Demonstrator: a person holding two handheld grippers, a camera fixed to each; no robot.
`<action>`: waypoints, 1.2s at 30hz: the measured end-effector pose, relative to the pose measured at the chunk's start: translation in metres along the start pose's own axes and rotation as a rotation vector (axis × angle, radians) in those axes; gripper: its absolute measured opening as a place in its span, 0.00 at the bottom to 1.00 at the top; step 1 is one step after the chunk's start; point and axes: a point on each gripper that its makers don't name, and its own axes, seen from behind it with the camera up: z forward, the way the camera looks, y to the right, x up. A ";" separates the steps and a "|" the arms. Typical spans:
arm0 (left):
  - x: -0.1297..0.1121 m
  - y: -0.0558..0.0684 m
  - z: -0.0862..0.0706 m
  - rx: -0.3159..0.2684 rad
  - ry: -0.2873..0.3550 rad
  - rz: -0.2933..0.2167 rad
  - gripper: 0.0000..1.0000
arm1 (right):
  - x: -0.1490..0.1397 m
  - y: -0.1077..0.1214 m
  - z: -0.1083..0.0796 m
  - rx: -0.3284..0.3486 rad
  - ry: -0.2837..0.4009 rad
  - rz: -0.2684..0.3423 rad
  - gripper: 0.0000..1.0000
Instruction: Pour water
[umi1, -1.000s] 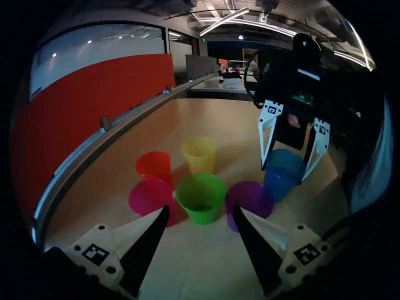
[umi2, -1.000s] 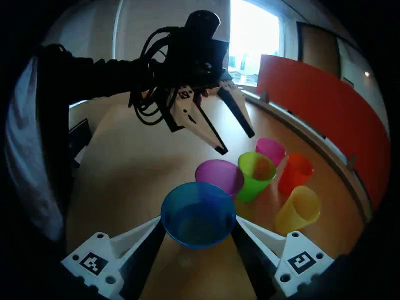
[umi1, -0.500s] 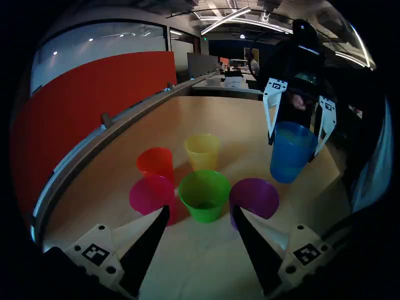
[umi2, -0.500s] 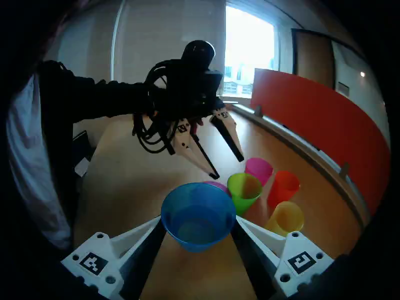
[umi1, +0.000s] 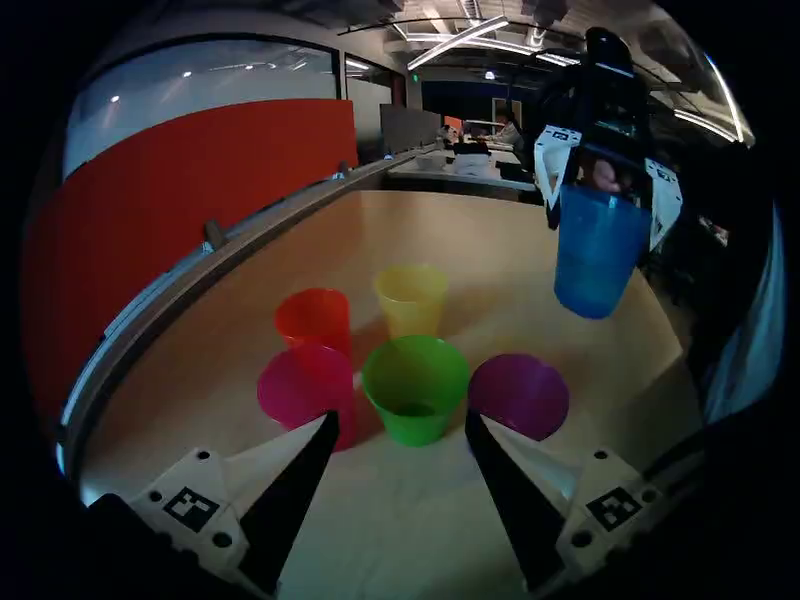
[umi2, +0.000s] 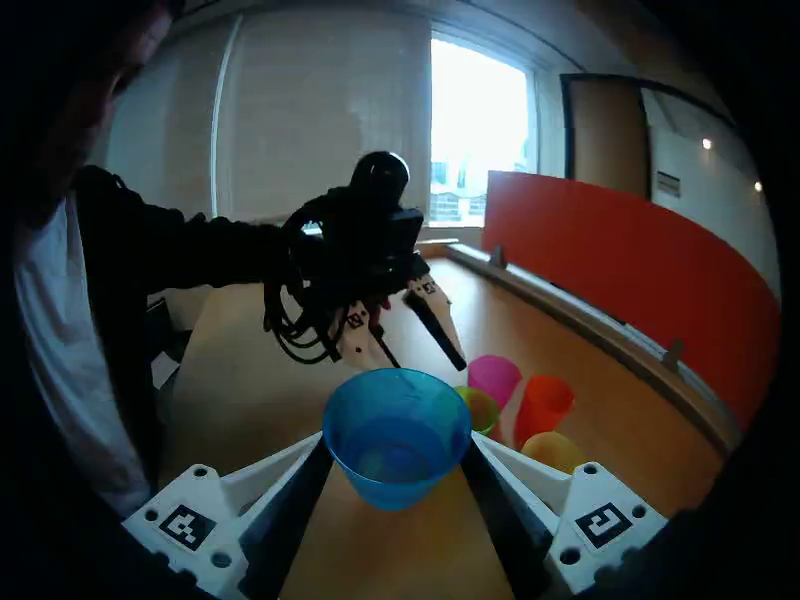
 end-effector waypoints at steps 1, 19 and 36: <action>-0.001 0.000 0.000 0.000 -0.001 -0.001 0.93 | 0.002 0.001 -0.005 -0.012 0.006 0.004 0.88; -0.008 0.000 0.010 -0.002 -0.014 -0.008 0.93 | 0.024 0.015 -0.040 -0.107 0.094 0.020 0.88; 0.000 0.012 0.023 -0.026 -0.005 -0.008 0.94 | 0.036 0.015 -0.060 -0.176 0.106 0.034 0.88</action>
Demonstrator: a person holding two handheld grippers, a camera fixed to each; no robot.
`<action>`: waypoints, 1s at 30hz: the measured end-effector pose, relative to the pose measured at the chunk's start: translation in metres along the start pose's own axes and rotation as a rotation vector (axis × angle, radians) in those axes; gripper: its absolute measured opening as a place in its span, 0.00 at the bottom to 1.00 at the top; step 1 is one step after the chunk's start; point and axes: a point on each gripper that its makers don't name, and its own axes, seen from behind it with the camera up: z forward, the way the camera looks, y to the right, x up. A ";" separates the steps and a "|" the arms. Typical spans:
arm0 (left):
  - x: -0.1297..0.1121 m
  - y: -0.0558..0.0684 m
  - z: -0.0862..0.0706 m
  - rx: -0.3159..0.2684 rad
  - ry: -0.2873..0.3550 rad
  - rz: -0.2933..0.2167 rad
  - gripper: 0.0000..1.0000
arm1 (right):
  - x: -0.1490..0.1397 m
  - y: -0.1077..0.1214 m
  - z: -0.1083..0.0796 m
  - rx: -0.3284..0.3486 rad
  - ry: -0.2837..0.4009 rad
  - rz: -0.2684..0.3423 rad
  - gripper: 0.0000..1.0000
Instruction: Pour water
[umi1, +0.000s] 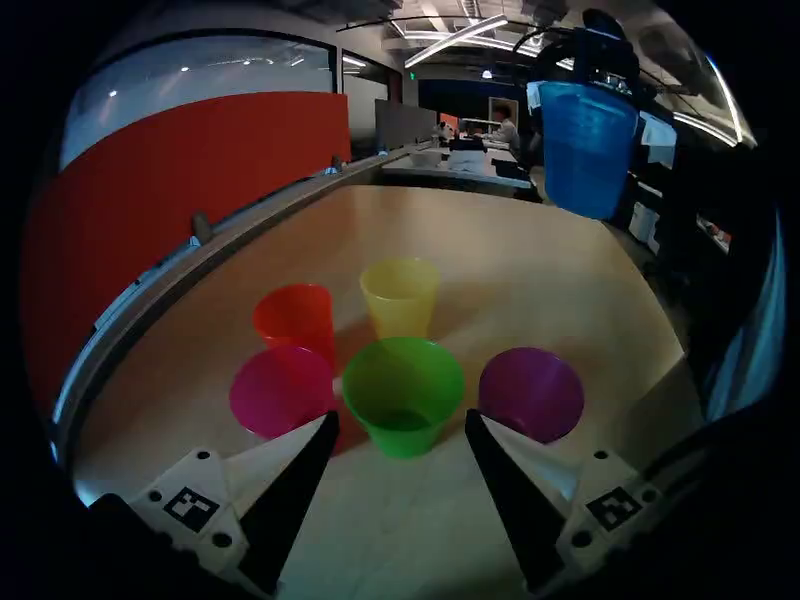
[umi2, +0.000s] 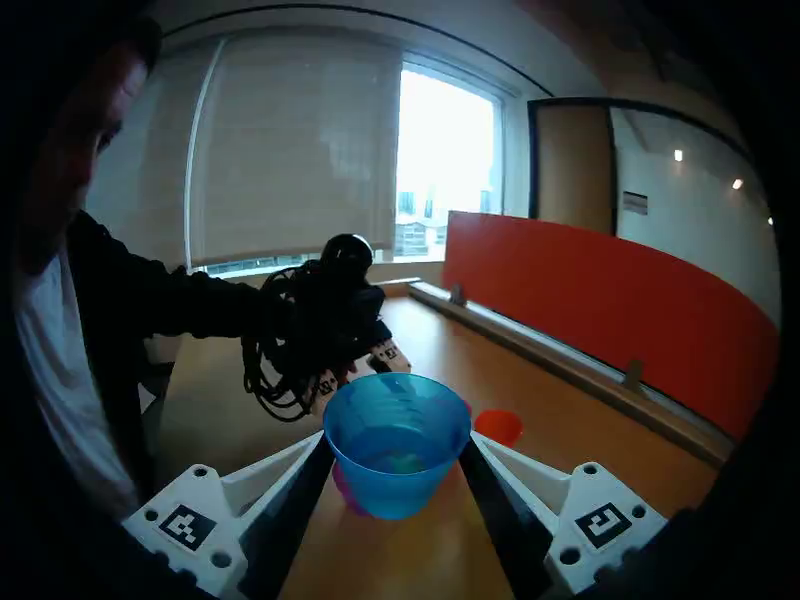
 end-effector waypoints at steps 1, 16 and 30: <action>0.001 0.000 0.001 0.000 0.001 0.001 0.93 | 0.001 0.000 -0.001 -0.005 0.003 0.001 0.88; 0.010 0.003 0.015 -0.004 0.031 0.004 0.93 | 0.014 -0.001 -0.014 -0.067 0.075 0.022 0.88; 0.011 0.001 0.018 -0.007 0.052 0.003 0.93 | 0.025 0.012 -0.026 -0.139 0.172 0.042 0.88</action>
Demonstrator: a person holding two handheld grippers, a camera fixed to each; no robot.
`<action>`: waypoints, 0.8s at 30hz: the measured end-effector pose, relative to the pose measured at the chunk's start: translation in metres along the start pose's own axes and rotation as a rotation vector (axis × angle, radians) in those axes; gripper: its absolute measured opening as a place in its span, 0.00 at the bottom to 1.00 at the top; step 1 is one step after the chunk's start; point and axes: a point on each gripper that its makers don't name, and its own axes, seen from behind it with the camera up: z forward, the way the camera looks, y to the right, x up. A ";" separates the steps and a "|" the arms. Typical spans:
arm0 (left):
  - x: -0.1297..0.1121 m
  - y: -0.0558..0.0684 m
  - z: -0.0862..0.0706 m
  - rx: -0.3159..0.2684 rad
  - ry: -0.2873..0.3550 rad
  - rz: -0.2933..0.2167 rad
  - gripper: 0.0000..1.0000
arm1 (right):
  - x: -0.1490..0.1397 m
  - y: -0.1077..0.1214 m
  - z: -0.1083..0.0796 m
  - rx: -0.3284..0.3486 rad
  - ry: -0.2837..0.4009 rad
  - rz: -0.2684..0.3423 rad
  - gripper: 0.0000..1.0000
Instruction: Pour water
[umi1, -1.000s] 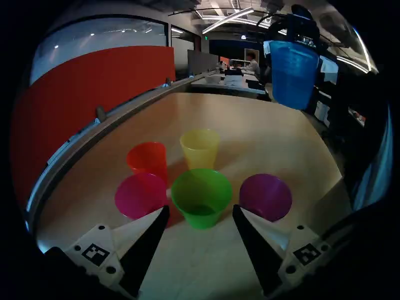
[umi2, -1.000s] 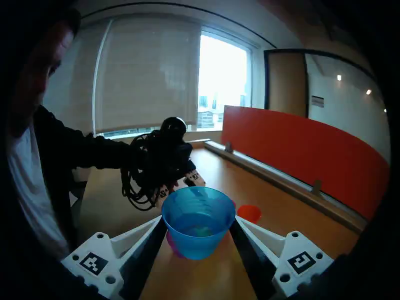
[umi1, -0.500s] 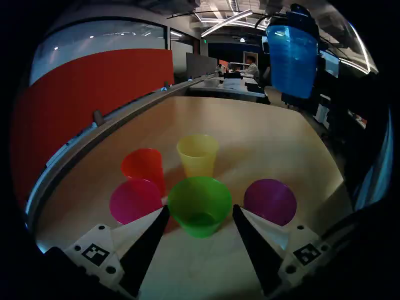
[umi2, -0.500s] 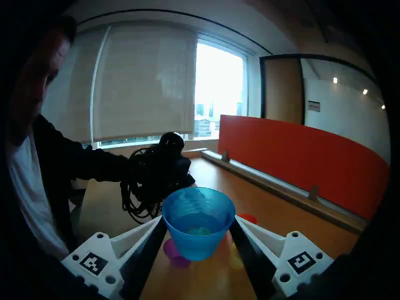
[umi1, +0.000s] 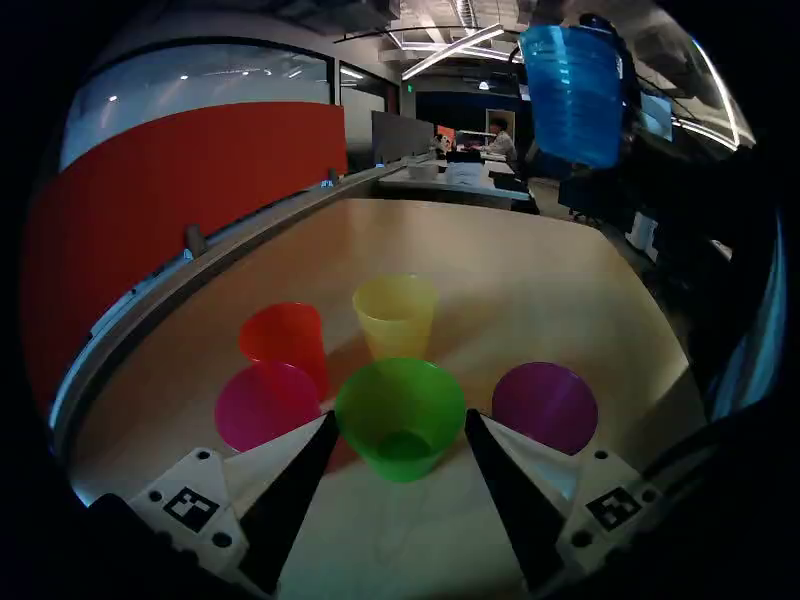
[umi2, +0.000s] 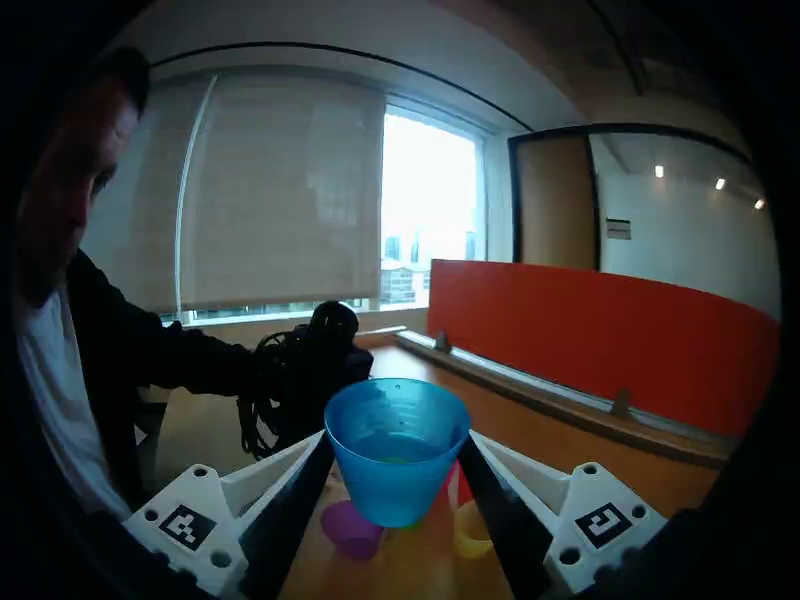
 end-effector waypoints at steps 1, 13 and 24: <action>0.000 0.000 0.000 0.000 0.002 -0.001 0.93 | 0.001 0.001 -0.001 -0.002 0.006 0.002 0.88; 0.003 0.000 0.004 -0.006 0.023 -0.007 0.93 | 0.014 0.013 -0.011 -0.023 0.060 0.006 0.88; 0.002 0.000 0.008 -0.011 0.023 -0.010 0.93 | 0.011 0.019 -0.008 -0.042 0.055 0.009 0.88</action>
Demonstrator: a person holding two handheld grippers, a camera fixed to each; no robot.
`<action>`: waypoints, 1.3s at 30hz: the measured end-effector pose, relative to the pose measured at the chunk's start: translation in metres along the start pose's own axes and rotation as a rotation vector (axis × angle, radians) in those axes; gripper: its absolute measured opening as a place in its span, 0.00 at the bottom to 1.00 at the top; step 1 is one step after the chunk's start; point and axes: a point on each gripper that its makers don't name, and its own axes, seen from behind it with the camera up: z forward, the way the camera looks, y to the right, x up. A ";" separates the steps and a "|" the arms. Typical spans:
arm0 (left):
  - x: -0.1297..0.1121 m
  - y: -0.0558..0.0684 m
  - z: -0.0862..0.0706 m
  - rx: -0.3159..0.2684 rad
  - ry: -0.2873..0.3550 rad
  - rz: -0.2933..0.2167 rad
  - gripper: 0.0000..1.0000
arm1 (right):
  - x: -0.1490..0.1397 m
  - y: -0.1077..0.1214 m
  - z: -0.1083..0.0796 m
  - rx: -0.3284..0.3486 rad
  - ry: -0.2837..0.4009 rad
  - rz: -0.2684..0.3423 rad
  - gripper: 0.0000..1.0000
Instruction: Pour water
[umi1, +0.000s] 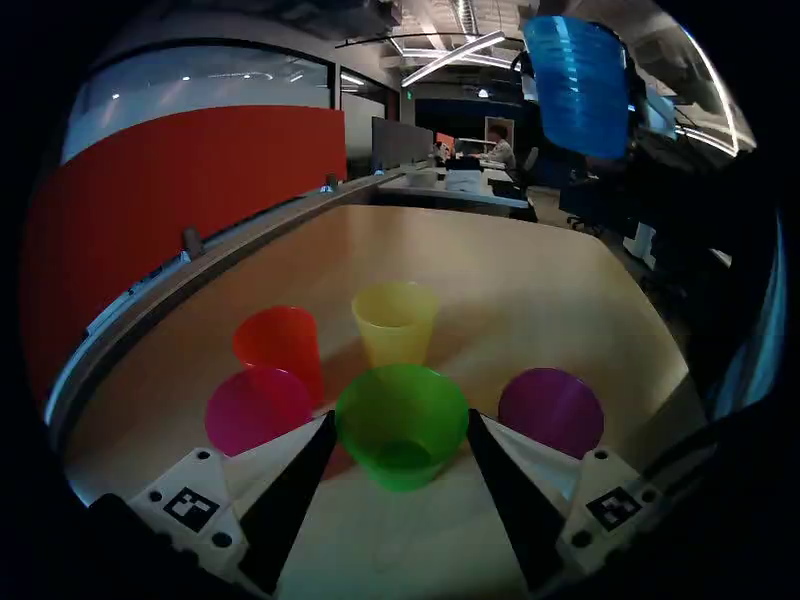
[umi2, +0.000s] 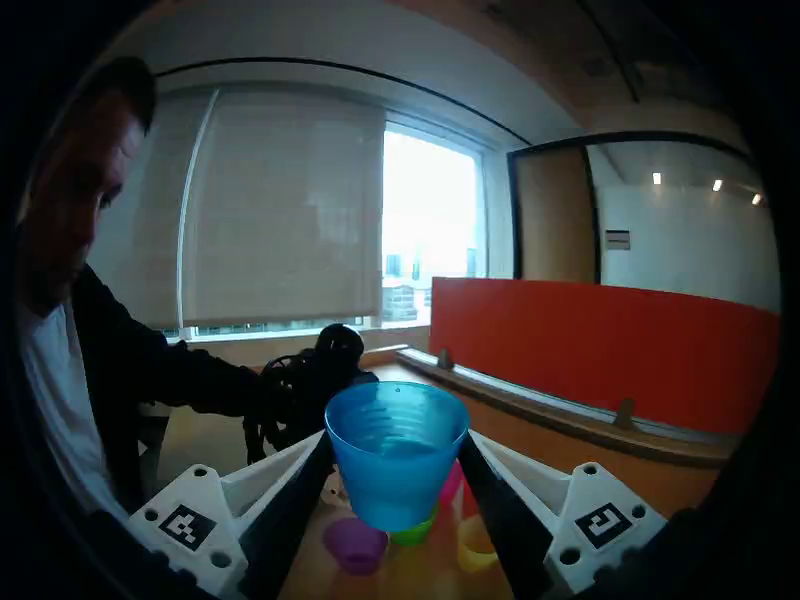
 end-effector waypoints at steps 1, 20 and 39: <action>0.000 0.000 0.001 0.000 -0.002 0.002 0.93 | 0.000 0.000 0.000 -0.001 0.000 0.001 0.88; 0.003 0.007 0.003 -0.019 -0.014 -0.013 0.89 | -0.001 0.005 0.000 -0.032 -0.010 0.002 0.88; 0.027 0.008 -0.010 0.009 0.055 -0.018 0.88 | 0.002 0.002 -0.009 -0.079 -0.019 0.002 0.88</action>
